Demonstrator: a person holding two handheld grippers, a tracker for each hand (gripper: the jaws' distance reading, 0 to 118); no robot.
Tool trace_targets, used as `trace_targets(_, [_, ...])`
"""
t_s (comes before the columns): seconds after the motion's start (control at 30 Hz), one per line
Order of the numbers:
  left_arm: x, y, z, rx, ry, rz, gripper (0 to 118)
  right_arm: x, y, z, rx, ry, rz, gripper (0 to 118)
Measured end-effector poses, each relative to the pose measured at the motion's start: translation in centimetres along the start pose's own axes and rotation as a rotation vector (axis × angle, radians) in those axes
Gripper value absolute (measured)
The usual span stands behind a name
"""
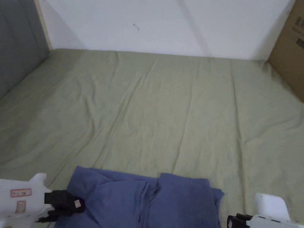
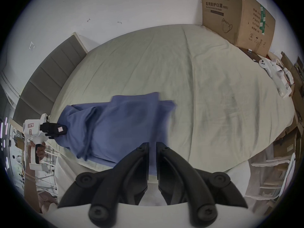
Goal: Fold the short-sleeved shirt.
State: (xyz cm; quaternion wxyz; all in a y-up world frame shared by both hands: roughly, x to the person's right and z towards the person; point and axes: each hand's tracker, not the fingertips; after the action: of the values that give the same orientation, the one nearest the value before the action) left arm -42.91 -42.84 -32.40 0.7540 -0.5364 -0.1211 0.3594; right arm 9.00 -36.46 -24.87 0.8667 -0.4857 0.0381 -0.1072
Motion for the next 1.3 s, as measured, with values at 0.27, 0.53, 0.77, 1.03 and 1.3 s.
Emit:
trace_targets(0.27, [11.0, -1.9, 3.1, 0.019, 0.013, -0.145, 11, 0.7, -0.2, -0.5, -0.01, 0.043, -0.014, 10])
trace_targets(0.53, [25.0, -5.4, -6.1, -0.19, -0.214, -0.349, 12, 3.2, -0.3, 0.4, 0.017, 0.036, -0.088, 10])
trace_targets(0.77, [26.3, -6.8, -15.7, -0.337, -0.149, -0.374, 116, 6.3, -1.0, 1.2, 0.019, 0.003, -0.166, 10])
trace_targets(1.03, [21.7, -4.6, -11.9, -0.156, -0.09, -0.322, 1, 7.8, -1.4, 0.4, 0.006, -0.023, -0.187, 10])
trace_targets(1.3, [23.3, -7.8, -17.2, -0.298, -0.097, -0.331, 1, 7.7, -1.9, -0.2, -0.014, -0.013, -0.201, 10])
